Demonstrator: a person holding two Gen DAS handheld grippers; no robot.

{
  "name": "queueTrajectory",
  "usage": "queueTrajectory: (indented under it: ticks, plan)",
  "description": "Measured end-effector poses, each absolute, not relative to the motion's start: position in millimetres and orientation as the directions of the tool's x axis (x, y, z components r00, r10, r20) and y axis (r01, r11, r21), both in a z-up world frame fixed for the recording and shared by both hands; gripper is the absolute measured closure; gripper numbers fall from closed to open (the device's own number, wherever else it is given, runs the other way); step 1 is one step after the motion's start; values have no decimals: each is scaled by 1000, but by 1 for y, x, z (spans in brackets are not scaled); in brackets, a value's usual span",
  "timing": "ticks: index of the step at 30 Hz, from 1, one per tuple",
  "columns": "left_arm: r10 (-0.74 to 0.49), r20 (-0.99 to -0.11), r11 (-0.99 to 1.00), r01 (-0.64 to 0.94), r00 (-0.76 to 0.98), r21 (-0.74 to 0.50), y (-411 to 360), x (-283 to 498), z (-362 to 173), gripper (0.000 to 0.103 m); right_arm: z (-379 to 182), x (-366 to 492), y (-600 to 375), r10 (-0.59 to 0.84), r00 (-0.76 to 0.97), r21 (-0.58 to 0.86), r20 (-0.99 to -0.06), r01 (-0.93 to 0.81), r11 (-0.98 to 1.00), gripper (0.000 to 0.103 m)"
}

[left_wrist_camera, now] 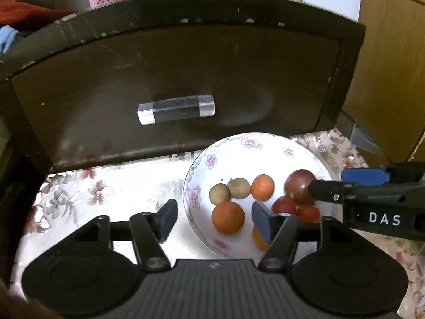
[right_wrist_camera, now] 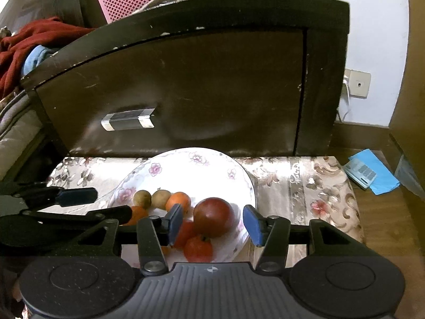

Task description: Organize fruits

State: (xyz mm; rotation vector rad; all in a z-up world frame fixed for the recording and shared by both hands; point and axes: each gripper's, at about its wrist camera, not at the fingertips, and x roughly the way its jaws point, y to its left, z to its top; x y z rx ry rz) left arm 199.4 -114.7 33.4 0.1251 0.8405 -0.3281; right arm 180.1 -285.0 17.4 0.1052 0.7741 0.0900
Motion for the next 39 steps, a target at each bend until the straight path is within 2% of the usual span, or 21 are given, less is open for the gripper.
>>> queueTrajectory:
  ticks: [6,9,16,22,27,39]
  plan:
    - [-229,-715,943,331,660,4,-115,173,51,14,26,156,-282,122,713,146,-690,-28,989,55]
    - [-233,-703,943,333,671,5,-113,159,57,10,30,141,-280,113,716,147,-689,-15,989,55]
    - [-219,-708,946,325,671,15,-108,135,61,7,40,111,-284,102,728,165,-678,16,986,54]
    - [-244,-709,953,300,662,-48,-97,119,63,5,42,90,-279,113,723,183,-681,18,983,54]
    - [-216,-711,959,282,669,-26,-91,103,64,0,46,73,-269,114,726,170,-679,4,985,53]
    - [-191,-713,966,258,675,-15,-82,71,63,0,46,40,-262,119,716,178,-688,7,984,52]
